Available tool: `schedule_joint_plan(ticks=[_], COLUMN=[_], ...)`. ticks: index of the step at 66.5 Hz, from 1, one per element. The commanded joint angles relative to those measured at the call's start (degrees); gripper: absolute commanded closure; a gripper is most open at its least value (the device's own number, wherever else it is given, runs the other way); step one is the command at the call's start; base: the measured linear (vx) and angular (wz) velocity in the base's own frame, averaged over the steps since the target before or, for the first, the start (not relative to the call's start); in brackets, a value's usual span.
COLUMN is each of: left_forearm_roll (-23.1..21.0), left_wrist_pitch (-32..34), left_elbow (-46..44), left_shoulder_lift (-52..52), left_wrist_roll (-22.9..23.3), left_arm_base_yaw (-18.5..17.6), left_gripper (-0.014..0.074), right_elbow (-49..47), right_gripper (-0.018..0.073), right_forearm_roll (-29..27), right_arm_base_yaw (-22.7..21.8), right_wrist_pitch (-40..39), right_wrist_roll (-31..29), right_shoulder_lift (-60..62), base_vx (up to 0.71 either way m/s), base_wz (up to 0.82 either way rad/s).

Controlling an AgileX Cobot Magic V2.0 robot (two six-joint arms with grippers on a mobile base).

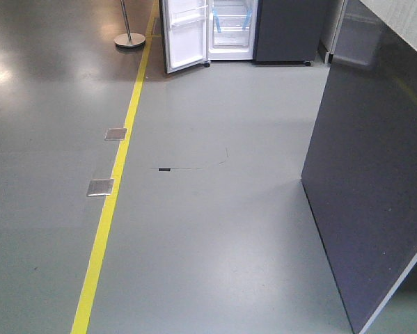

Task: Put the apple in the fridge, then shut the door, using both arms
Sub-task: 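Drive the base toward the open refrigerator, holding the apple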

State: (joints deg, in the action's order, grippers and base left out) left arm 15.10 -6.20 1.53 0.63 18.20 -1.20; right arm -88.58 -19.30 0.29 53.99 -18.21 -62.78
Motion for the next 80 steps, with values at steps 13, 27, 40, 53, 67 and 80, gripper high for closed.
schedule_joint_plan(ticks=[13,27,40,53,67,80], left_forearm_roll=[-0.09,-0.09,-0.09,-0.09,-0.09,-0.09], left_wrist_pitch=[3.68,3.68,3.68,3.68,3.68,3.68], left_elbow=[0.87,0.87,0.87,0.87,0.87,0.87], left_shoulder_lift=[0.35,0.35,0.35,0.35,0.35,0.35], left_wrist_roll=[0.05,0.05,0.05,0.05,0.05,0.05], left_arm_base_yaw=[0.02,0.02,0.02,0.02,0.02,0.02], left_gripper=[0.0604,0.0604,0.0604,0.0604,0.0604,0.0604], right_elbow=[-1.73,-1.73,-1.73,-1.73,-1.73,-1.73], right_gripper=[0.041,0.041,0.041,0.041,0.041,0.041], right_forearm_roll=[-1.02,-1.02,-1.02,-1.02,-1.02,-1.02], right_arm_base_yaw=[-0.2,-0.2,-0.2,-0.2,-0.2,-0.2], right_wrist_pitch=[-4.53,-4.53,-4.53,-4.53,-4.53,-4.53], right_wrist_roll=[-0.51,-0.51,-0.51,-0.51,-0.51,-0.51], right_shoulder_lift=[0.95,0.95,0.95,0.95,0.95,0.95], base_vx=[0.09,0.09,0.08,0.07,0.06,0.06], base_wz=[0.01,0.02,0.02,0.02,0.01,0.02])
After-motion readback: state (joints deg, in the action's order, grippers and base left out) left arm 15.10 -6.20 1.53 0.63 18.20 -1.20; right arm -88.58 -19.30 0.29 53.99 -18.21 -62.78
